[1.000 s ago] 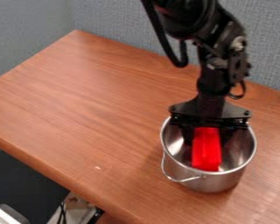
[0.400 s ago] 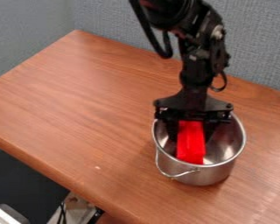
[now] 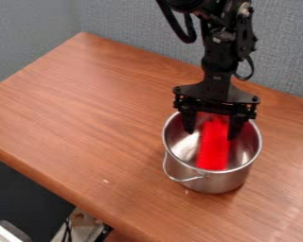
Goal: Put the red object in the metal pot
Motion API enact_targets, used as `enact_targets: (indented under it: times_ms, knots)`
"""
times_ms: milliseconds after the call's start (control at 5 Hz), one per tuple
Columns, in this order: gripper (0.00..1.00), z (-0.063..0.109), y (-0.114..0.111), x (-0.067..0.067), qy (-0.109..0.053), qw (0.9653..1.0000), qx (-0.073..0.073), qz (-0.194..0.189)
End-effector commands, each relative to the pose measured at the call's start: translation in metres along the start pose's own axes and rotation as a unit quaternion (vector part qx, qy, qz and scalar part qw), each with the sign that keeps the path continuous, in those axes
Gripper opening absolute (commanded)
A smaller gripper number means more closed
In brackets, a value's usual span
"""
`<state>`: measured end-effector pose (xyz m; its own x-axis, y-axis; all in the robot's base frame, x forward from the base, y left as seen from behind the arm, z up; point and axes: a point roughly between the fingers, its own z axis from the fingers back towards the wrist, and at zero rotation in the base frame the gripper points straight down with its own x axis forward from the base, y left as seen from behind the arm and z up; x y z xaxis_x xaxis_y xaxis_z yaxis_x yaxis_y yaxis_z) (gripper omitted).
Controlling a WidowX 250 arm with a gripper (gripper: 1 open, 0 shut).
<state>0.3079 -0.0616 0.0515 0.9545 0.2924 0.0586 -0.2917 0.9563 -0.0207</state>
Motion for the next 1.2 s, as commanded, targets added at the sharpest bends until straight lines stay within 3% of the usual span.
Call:
enact_targets:
  times_ms: [0,200,600,800,1000]
  knots:
    - [1.0,0.019,-0.013,-0.005,-0.033,0.9992,-0.013,-0.017]
    - [1.0,0.02,-0.022,-0.012,-0.041,0.9987,-0.013,-0.027]
    - [1.0,0.013,-0.017,-0.008,-0.026,0.9984,-0.012,-0.049]
    - [1.0,0.0,-0.015,-0.003,-0.027,0.9947,-0.018,-0.098]
    - [1.0,-0.019,-0.012,0.002,-0.024,0.9886,-0.021,-0.147]
